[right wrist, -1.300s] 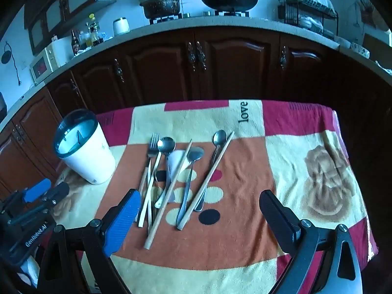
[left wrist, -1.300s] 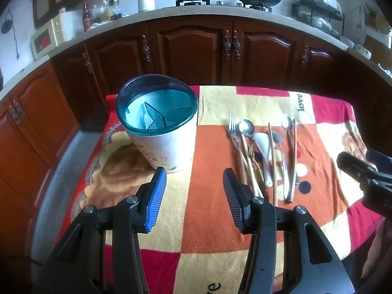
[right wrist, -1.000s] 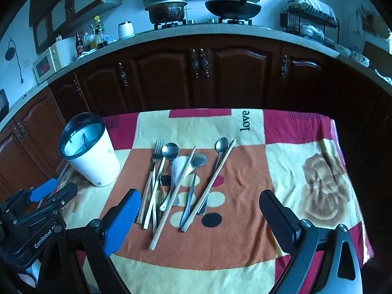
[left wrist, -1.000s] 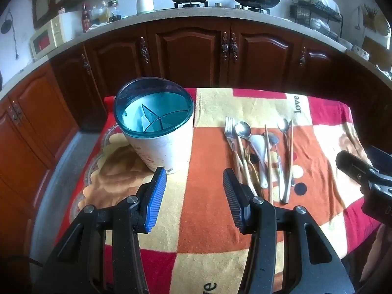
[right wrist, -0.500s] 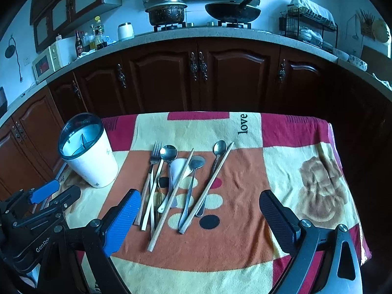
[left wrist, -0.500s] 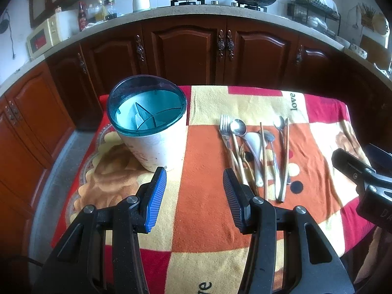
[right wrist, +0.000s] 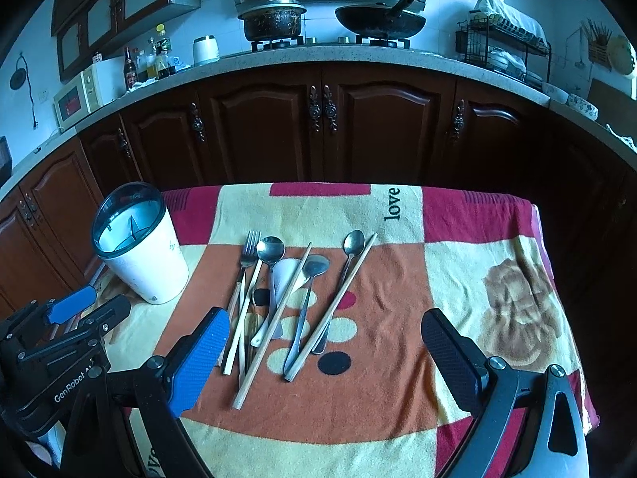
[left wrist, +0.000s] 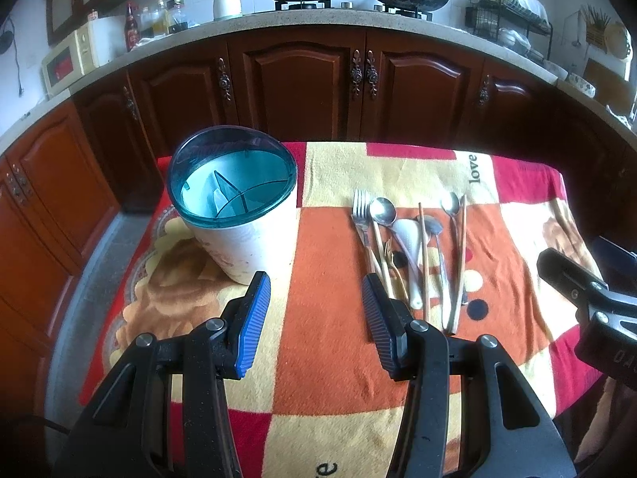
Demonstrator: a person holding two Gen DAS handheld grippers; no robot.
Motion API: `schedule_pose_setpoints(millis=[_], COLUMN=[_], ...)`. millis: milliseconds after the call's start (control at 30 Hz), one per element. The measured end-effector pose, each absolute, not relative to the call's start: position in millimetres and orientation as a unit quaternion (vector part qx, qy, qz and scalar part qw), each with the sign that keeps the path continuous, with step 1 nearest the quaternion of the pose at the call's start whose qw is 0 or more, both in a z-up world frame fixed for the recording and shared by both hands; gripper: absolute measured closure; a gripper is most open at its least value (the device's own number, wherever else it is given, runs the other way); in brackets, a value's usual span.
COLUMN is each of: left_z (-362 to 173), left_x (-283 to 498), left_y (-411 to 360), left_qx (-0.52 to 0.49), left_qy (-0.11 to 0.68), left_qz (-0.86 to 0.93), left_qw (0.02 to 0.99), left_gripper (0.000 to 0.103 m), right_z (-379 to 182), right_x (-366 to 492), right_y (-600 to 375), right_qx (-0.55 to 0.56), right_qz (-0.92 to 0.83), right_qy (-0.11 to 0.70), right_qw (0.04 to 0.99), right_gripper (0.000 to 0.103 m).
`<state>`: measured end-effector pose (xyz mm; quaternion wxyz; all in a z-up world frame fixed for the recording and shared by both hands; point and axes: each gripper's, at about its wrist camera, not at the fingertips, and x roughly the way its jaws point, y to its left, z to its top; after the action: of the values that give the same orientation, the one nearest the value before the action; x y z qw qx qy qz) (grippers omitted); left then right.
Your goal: Organize utensils
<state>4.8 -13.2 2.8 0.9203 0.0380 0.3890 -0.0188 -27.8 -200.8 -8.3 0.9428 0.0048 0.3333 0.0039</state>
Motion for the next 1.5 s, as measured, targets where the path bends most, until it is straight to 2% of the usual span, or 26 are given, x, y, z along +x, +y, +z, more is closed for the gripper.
schedule_pose_setpoints(millis=[533, 800, 900, 1067, 1167, 1400, 1467, 1500], left_z=[-0.8, -5.9, -8.7, -17.7, -20.3, -28.5, -33.3, -35.4], left_x=[20.2, 35.5, 41.5, 56.4, 70.3, 115.1, 127.6, 132.8], left_y=[-14.9, -28.4, -34.2, -47.8, -54.5, -86.4, -95.5, -97.7], left_qx=[0.018, 0.029, 0.024, 0.023, 0.016, 0.017, 0.020, 0.016], left_qy=[0.407, 0.403, 0.414, 0.434, 0.448, 0.476, 0.486, 0.493], left_qz=[-0.034, -0.062, -0.079, -0.106, -0.122, -0.165, -0.178, -0.184], left_qw=[0.913, 0.913, 0.907, 0.894, 0.885, 0.864, 0.856, 0.850], left_gripper=[0.055, 0.055, 0.055, 0.055, 0.055, 0.055, 0.055, 0.055], right_z=[-14.2, -23.8, -30.7, -48.4, -60.7, -90.8, -97.5, -100.9], right_x=[-15.6, 5.3, 19.8, 54.1, 77.6, 130.3, 141.8, 148.2], right_y=[-211.7, -227.3, -234.6, -250.9, -267.2, -290.1, -293.1, -294.9], right_qx=[0.000, 0.005, 0.013, 0.050, 0.093, 0.155, 0.167, 0.177], right_qz=[0.003, 0.023, 0.042, 0.067, 0.072, 0.073, 0.074, 0.077], right_qy=[0.342, 0.355, 0.366, 0.398, 0.413, 0.442, 0.445, 0.447], right_qw=[0.940, 0.935, 0.930, 0.913, 0.903, 0.881, 0.876, 0.873], right_gripper=[0.006, 0.015, 0.023, 0.049, 0.058, 0.068, 0.075, 0.075])
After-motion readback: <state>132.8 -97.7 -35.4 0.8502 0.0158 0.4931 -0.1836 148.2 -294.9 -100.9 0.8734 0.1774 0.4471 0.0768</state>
